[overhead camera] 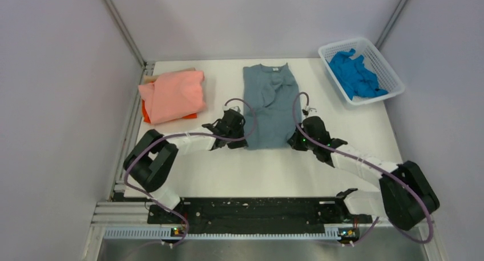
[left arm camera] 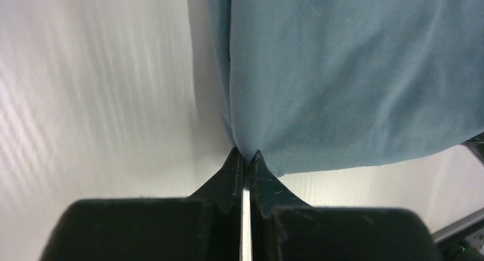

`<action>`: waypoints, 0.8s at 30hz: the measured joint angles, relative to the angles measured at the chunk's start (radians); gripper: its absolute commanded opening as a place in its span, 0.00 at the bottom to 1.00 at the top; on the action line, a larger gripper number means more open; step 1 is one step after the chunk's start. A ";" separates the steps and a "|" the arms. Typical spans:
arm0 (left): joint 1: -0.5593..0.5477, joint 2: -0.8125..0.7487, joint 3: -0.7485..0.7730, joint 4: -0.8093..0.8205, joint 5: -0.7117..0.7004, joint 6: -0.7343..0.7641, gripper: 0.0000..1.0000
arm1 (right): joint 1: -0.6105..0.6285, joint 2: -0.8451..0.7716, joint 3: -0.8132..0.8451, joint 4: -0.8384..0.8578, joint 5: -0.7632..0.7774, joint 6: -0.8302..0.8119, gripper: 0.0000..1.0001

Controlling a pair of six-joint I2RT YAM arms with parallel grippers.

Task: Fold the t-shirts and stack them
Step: Fold the long partially folded tshirt into a neat square

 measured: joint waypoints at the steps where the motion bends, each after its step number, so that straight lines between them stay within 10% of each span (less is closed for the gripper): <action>1: -0.003 -0.033 -0.024 -0.013 0.002 0.000 0.00 | 0.011 -0.042 -0.001 -0.024 -0.004 0.004 0.00; 13: -0.117 -0.605 -0.189 -0.100 0.007 0.018 0.00 | 0.058 -0.658 -0.031 -0.268 -0.132 0.045 0.00; 24: -0.090 -0.512 -0.084 -0.071 -0.164 0.066 0.00 | 0.059 -0.439 0.116 -0.228 -0.010 0.040 0.00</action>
